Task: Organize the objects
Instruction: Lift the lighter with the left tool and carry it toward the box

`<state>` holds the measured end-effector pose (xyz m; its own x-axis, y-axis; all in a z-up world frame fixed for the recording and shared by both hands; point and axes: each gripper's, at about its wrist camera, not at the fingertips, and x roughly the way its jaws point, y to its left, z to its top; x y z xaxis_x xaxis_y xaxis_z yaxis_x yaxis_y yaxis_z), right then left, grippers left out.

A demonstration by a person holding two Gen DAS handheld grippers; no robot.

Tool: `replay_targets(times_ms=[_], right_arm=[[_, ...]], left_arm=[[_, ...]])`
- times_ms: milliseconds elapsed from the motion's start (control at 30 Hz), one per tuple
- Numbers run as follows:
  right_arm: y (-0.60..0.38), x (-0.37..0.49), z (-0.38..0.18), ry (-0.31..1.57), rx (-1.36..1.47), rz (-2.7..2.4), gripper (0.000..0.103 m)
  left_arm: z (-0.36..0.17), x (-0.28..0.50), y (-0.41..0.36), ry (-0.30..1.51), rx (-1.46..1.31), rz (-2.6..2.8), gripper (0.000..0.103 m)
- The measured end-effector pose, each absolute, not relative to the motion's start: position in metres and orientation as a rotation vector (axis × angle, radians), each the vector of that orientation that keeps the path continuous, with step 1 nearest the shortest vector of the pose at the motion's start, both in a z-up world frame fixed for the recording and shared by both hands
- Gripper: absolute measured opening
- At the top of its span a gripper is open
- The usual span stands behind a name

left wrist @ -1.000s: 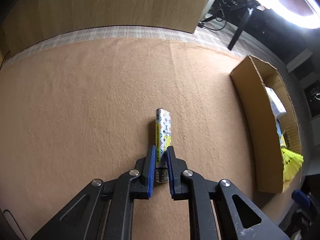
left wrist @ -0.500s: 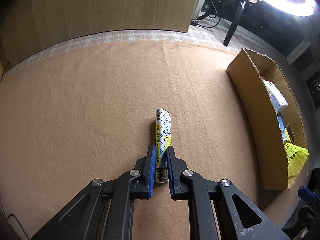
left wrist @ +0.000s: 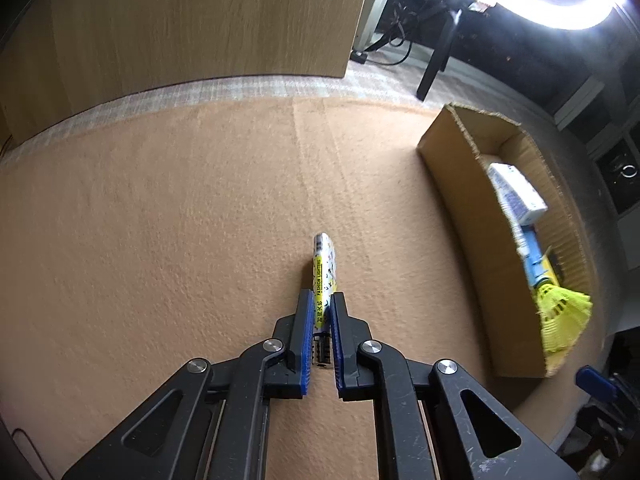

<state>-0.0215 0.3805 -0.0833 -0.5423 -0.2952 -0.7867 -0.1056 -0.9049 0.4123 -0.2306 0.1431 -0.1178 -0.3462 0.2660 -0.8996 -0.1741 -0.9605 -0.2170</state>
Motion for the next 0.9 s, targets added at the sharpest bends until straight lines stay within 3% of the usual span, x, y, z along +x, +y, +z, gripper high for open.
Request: replay_targets(times_ms=[67, 100, 333, 367, 400, 467, 600, 700, 900], right_arm=[[0.382, -0.022, -0.085, -0.644, 1.444, -2.586, 0.047], [0.382, -0.022, -0.085, -0.646, 1.445, -2.586, 0.047], [0.382, -0.023, -0.088, -0.649, 1.448, -2.579, 0.047], [0.382, -0.023, -0.088, -0.65, 1.45, -2.579, 0.047], [0.383, -0.023, -0.089, -0.653, 1.453, -2.579, 0.047], [0.384, -0.023, -0.091, -0.659, 1.459, -2.578, 0.047], [0.383, -0.022, -0.094, -0.661, 1.468, -2.572, 0.048], [0.382, -0.022, -0.094, -0.661, 1.466, -2.57, 0.047], [0.382, -0.022, -0.093, -0.664, 1.462, -2.571, 0.047]], left_arm=[[-0.115, -0.232, 0.146, -0.115, -1.597, 2.372, 0.007], [-0.113, -0.23, 0.146, -0.108, -1.598, 2.369, 0.0], [-0.132, -0.23, 0.15, -0.053, -1.665, 2.354, 0.0], [-0.133, -0.231, 0.149, -0.059, -1.671, 2.364, 0.006], [-0.135, -0.232, 0.148, -0.064, -1.679, 2.364, 0.022], [-0.136, -0.232, 0.149, -0.048, -1.677, 2.375, 0.044], [-0.141, -0.232, 0.156, 0.028, -1.683, 2.372, 0.043], [-0.148, -0.231, 0.162, 0.098, -1.702, 2.36, 0.026], [-0.15, -0.226, 0.163, 0.123, -1.68, 2.356, 0.025]])
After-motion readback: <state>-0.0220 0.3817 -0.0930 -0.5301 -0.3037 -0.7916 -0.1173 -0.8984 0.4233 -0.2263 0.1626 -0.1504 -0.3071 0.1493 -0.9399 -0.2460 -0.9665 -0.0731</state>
